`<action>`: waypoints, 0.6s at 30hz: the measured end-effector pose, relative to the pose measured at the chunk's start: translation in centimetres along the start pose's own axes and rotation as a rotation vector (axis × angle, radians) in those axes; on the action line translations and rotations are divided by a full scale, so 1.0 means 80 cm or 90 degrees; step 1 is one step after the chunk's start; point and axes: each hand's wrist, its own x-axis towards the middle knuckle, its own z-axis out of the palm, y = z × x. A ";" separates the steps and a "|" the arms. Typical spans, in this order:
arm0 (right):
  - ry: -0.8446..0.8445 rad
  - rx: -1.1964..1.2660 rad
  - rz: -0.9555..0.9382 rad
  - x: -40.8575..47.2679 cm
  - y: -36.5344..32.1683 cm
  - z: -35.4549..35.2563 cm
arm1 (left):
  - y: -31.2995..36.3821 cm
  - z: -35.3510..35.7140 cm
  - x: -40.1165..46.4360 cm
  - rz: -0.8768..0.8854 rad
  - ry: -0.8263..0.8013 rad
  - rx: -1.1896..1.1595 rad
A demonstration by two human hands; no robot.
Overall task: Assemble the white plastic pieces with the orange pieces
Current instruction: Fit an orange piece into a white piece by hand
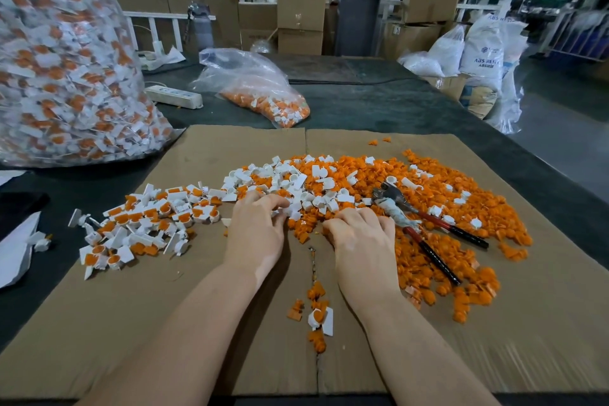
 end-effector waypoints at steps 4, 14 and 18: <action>0.007 0.007 0.024 -0.001 0.002 0.000 | 0.004 0.009 0.007 0.012 0.000 0.057; -0.014 0.465 0.215 -0.001 0.013 -0.009 | 0.018 0.000 -0.005 0.038 0.002 -0.097; 0.012 0.559 0.242 0.000 0.015 -0.014 | 0.023 0.004 -0.019 0.036 -0.018 -0.168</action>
